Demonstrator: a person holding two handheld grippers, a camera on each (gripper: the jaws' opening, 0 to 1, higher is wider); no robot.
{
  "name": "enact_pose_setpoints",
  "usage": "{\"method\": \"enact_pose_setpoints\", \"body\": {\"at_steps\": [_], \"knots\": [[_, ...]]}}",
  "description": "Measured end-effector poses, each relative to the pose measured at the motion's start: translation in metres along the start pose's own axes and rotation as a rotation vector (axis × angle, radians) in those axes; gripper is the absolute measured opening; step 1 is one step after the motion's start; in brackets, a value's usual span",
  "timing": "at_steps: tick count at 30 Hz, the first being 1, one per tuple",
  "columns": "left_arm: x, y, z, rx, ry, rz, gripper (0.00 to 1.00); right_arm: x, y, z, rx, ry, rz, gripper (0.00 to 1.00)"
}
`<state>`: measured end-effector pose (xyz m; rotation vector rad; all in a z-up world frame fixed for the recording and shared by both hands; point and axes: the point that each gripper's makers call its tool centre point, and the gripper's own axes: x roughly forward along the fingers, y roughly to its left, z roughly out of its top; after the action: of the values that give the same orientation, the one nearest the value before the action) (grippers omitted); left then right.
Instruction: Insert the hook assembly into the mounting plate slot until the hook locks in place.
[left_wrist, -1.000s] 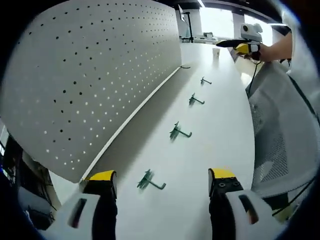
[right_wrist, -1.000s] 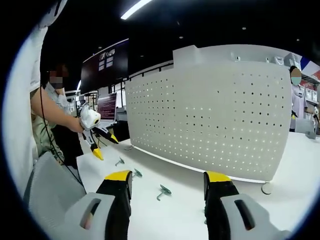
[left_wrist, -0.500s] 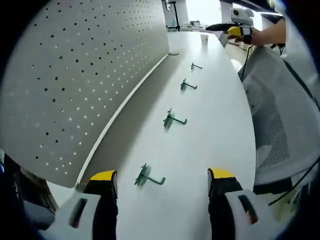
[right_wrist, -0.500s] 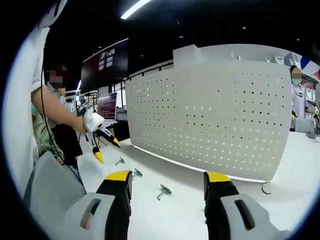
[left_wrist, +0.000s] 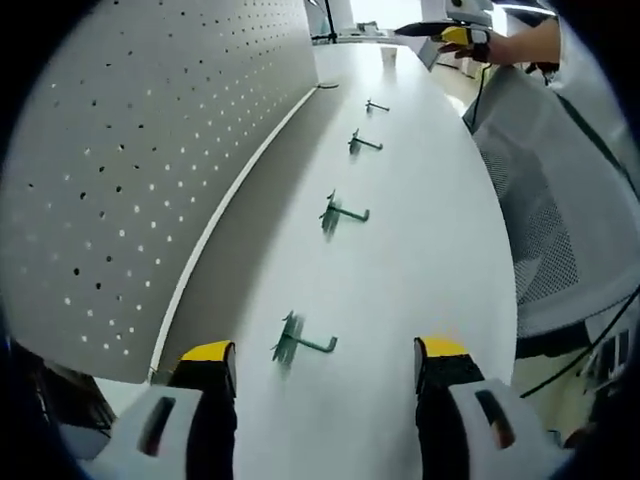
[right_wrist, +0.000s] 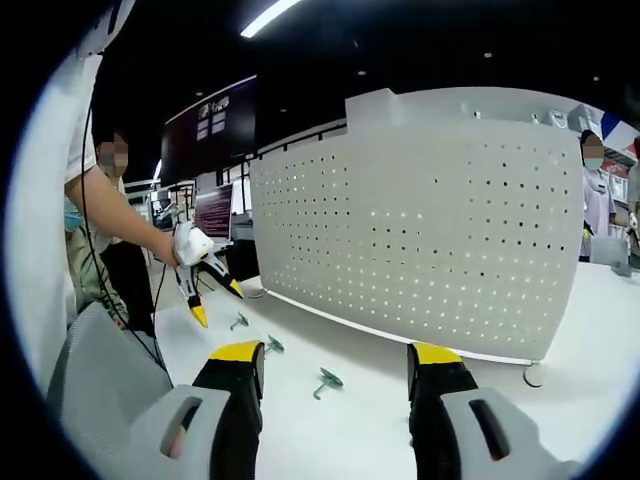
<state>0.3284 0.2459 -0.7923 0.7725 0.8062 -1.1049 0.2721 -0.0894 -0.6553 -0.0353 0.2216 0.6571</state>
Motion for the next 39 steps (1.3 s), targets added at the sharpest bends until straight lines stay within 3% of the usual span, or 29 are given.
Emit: {"method": "enact_pose_setpoints", "body": {"at_steps": [20, 29, 39], "knots": [[0.021, 0.002, -0.015, 0.109, 0.092, -0.086, 0.73, 0.0, -0.004, -0.001, 0.009, 0.006, -0.011, 0.56], [0.029, 0.005, -0.022, 0.106, 0.126, -0.126, 0.72, 0.0, -0.004, -0.003, 0.013, 0.011, -0.015, 0.56], [0.033, 0.006, -0.024, 0.077, 0.127, -0.18, 0.7, 0.0, -0.006, -0.003, 0.016, 0.011, -0.026, 0.56]]}}
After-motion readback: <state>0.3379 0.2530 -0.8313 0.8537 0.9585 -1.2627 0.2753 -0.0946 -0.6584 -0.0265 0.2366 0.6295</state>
